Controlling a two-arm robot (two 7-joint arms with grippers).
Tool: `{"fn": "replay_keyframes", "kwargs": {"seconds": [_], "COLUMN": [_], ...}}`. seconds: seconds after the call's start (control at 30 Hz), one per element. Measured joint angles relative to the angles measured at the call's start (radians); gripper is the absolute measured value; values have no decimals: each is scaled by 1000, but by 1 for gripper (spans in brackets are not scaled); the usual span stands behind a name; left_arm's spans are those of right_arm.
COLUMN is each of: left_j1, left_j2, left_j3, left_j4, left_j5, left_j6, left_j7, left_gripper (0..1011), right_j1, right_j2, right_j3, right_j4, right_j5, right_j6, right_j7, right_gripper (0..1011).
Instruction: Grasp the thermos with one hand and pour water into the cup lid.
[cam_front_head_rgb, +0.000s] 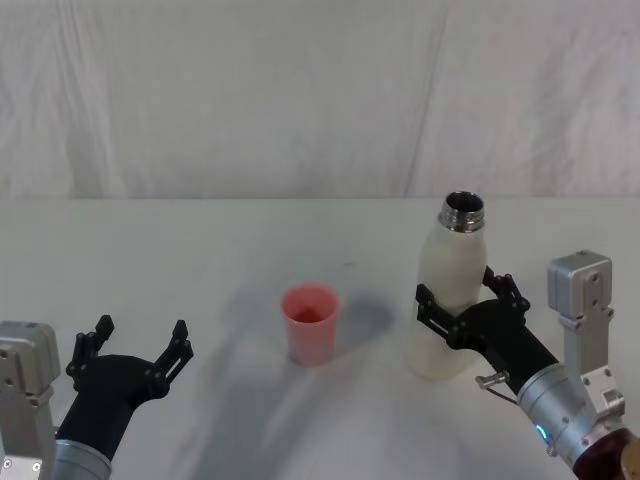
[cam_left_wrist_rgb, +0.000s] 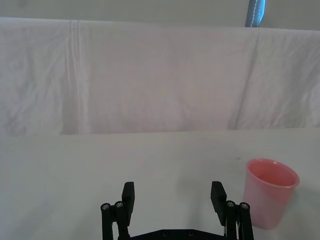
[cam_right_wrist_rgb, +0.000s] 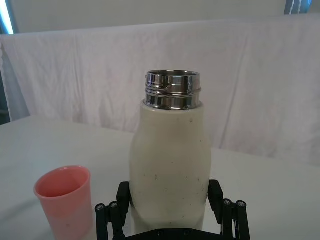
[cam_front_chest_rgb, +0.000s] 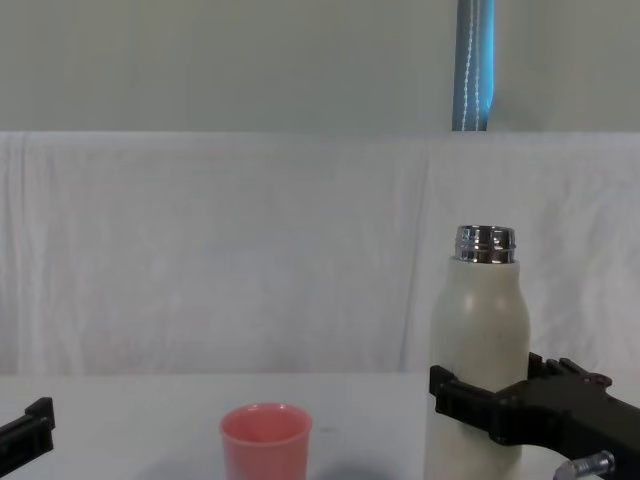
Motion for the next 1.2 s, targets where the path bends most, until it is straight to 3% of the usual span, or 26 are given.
{"fn": "replay_keyframes", "kwargs": {"seconds": [1.2], "left_j1": [0], "left_j2": [0], "left_j3": [0], "left_j4": [0], "left_j5": [0], "left_j6": [0], "left_j7": [0], "left_gripper": [1001], "right_j1": [15], "right_j2": [-3], "right_j3": [-27], "right_j4": [11], "right_j5": [22], "right_j6": [17], "right_j7": [14], "right_gripper": [1001]}}
